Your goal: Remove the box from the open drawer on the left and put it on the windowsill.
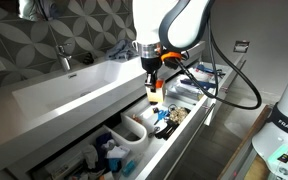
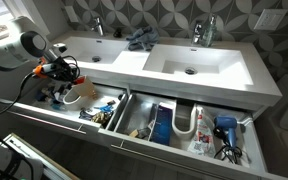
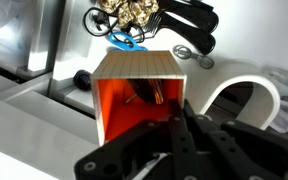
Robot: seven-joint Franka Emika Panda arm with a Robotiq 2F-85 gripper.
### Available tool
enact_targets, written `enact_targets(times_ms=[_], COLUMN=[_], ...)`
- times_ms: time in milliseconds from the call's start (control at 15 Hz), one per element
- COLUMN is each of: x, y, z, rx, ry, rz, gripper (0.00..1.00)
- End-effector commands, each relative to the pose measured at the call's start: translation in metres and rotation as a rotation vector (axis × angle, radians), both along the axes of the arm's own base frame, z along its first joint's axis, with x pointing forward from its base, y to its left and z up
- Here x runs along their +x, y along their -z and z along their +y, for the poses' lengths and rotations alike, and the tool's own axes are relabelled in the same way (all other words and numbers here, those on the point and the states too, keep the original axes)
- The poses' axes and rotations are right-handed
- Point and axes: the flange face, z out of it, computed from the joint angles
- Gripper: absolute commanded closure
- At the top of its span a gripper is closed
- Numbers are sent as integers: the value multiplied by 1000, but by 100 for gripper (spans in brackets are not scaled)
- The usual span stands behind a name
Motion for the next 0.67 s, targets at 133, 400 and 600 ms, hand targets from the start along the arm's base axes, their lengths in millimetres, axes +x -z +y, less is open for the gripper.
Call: enact_targets(times_ms=[133,400,600], x=[-12,-9,-12], y=[-98,-117,-131], z=[23,37,39], rx=[98,106,108], ry=[-272,-331,-362], rz=[-45,-87,-104], gripper=[99,97,97])
